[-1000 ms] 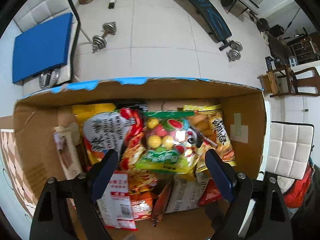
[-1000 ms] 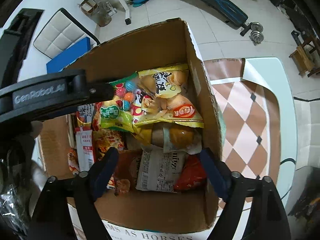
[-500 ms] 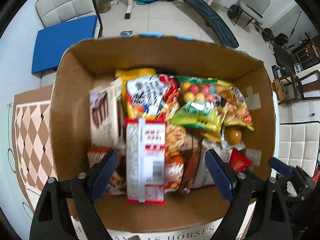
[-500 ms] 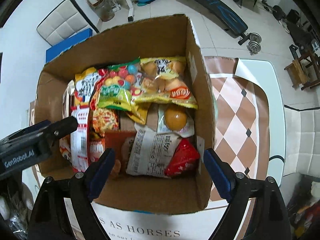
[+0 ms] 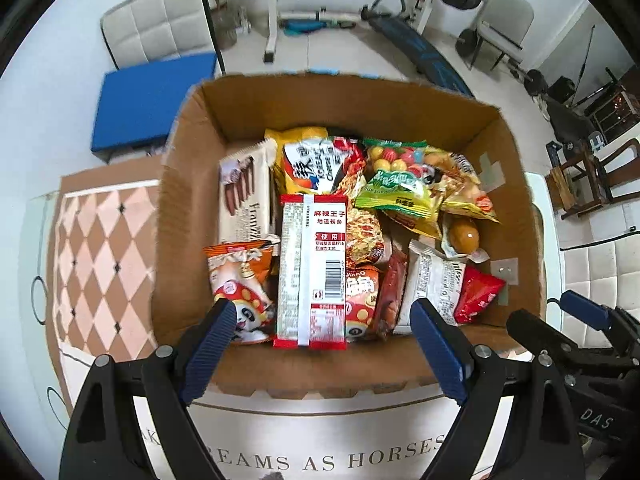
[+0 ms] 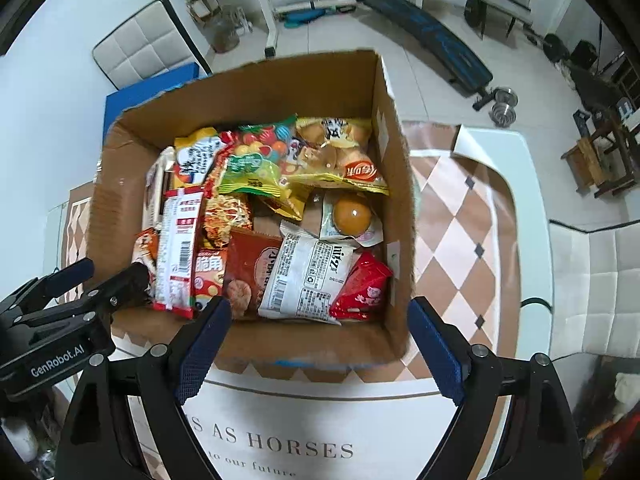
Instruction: Organize snacks
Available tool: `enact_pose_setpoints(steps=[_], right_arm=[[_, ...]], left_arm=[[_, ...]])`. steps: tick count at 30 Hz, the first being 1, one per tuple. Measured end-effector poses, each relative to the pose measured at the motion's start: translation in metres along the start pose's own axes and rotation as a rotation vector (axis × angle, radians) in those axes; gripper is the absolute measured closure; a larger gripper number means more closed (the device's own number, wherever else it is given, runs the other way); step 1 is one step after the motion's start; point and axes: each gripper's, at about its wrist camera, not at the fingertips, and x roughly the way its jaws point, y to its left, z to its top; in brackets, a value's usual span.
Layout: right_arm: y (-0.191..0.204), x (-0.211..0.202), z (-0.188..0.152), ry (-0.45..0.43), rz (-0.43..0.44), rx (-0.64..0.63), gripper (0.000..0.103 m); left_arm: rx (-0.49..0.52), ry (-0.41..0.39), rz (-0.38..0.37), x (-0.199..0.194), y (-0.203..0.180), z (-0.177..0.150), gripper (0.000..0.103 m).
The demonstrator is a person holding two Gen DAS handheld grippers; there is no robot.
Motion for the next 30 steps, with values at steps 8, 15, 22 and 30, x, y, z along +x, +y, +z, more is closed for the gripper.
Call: enact_pose_setpoints(steps=[8, 15, 22, 30], right_arm=[[0.007, -0.049, -0.034, -0.092, -0.013, -0.030, 0.011], [0.012, -0.096, -0.071, -0.169, -0.008, -0.059, 0.011], [0.012, -0.144, -0.112, -0.235, 0.002, -0.070, 0.011], [0.010, -0.195, -0.165, -0.268, 0.042, -0.072, 0.011]], left_arm=[[0.014, -0.132, 0.023, -0.059, -0.009, -0.038, 0.014], [0.012, -0.203, 0.019, -0.105, -0.014, -0.076, 0.014], [0.001, -0.260, 0.006, -0.149, -0.020, -0.117, 0.014], [-0.001, -0.315, 0.000, -0.199, -0.025, -0.158, 0.014]])
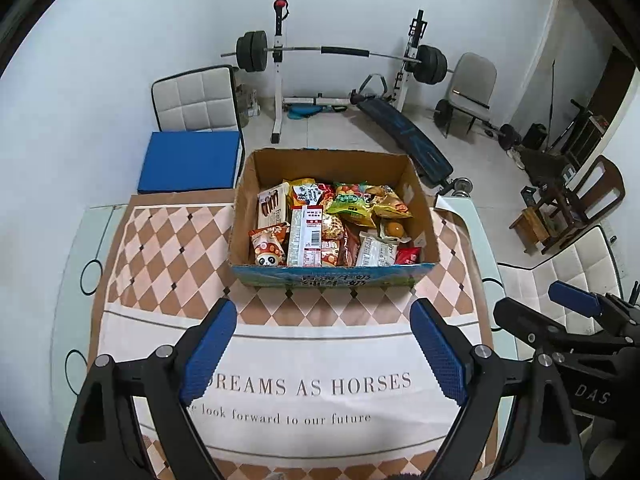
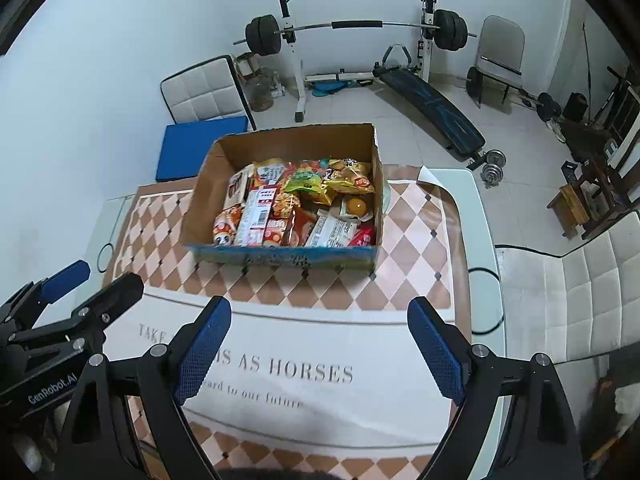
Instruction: Organize snacks
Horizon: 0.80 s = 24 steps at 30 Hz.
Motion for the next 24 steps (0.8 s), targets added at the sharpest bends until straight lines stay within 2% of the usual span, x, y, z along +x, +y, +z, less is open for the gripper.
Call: enact_pose_setpoints(steps=[12, 19, 24], right_arm=[[0.002, -0.084, -0.042, -0.083, -0.036, -0.008, 0.010], [0.001, -0.099, -0.055, -0.082, -0.041, 0.002, 0.010], [0.000, -0.101, -0.055, -0.102, -0.056, 0.004, 0.006]], left_arm=[[0.005, -0.067, 0.001, -0.066, -0.001, -0.020, 0.014], [-0.010, -0.081, -0.016, -0.078, 0.004, -0.027, 0.014], [-0.015, -0.090, -0.009, -0.078, 0.005, -0.029, 0.014]])
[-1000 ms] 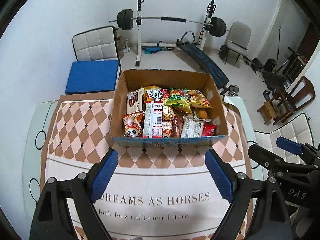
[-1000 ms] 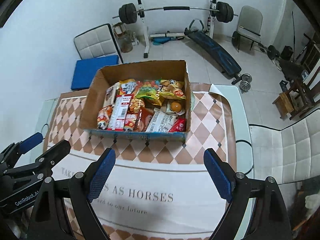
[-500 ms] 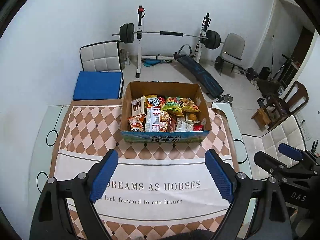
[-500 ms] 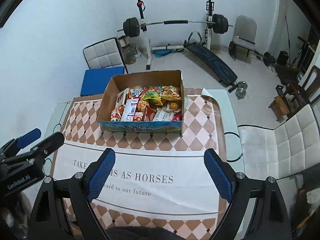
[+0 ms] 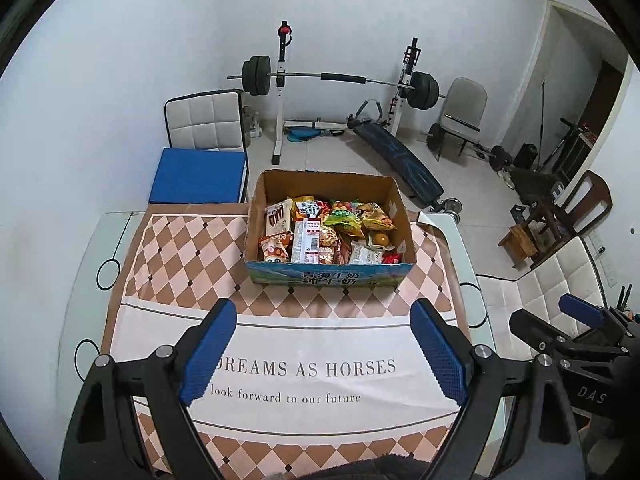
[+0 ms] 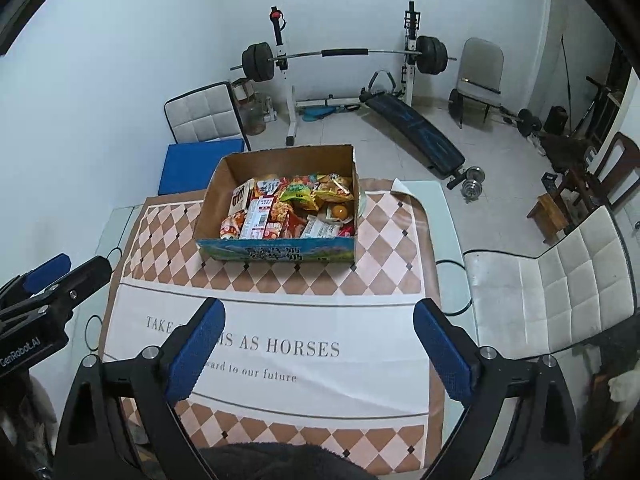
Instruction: Organize snacks
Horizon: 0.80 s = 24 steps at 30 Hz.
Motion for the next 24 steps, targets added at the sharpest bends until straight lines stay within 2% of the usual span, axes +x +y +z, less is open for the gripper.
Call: enact_pose_setpoints(steps=[8, 10, 13, 24], right_arm=[[0.004, 0.015, 0.011, -0.043, -0.030, -0.007, 0.005], [0.006, 0.021, 0.015, -0.050, -0.039, -0.010, 0.005], [0.007, 0.031, 0.021, -0.060, -0.046, -0.003, 0.004], [0.005, 0.051, 0.045, -0.096, -0.084, 0.009, 0.004]], left_arm=[[0.006, -0.038, 0.051, 0.011, 0.003, 0.007, 0.009], [0.007, -0.054, 0.059, 0.014, 0.005, 0.010, 0.000], [0.007, -0.076, 0.063, 0.020, 0.007, 0.014, 0.000], [0.025, -0.076, 0.088, 0.048, 0.004, 0.027, 0.000]])
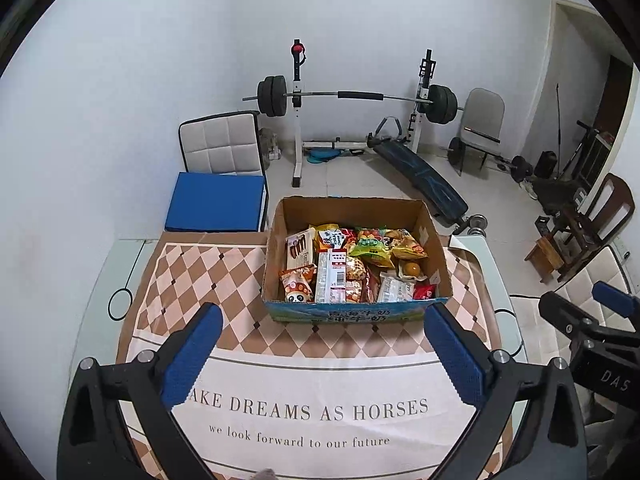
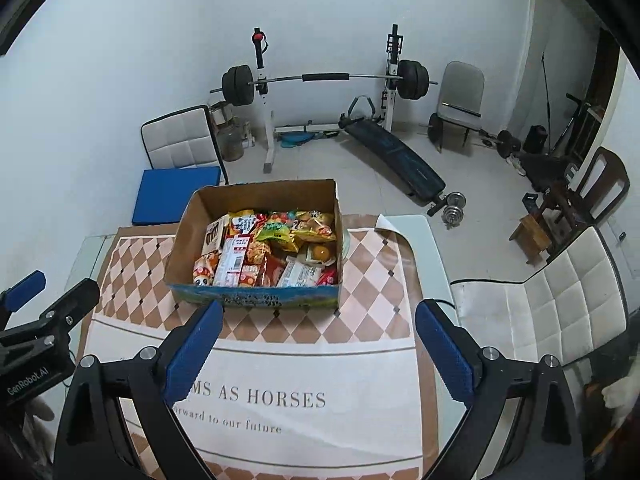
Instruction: Organize snacks
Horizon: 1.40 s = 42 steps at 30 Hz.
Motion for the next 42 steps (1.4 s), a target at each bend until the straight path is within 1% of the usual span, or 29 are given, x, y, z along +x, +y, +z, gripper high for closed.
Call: enact_pose_setpoints(steps=[5, 9, 27, 34, 42], right_arm=[[0.000, 0.008, 0.006, -0.002, -0.009, 0.002, 0.004], [0.000, 0.011, 0.008, -0.004, -0.010, 0.001, 0.004], [-0.004, 0.014, 0.014, -0.003, -0.009, 0.001, 0.004], [-0.006, 0.024, 0.025, -0.005, -0.009, 0.001, 0.004], [-0.005, 0.028, 0.023, 0.004, -0.007, 0.007, 0.004]], left_arm=[[0.014, -0.004, 0.032, 0.007, -0.004, 0.005, 0.000], [0.011, -0.004, 0.040, 0.012, -0.006, 0.009, 0.000], [-0.002, 0.005, 0.028, 0.022, -0.007, 0.013, 0.000], [0.002, 0.013, 0.022, 0.027, -0.009, 0.014, 0.000], [0.008, 0.014, 0.022, 0.029, -0.011, 0.014, 0.000]])
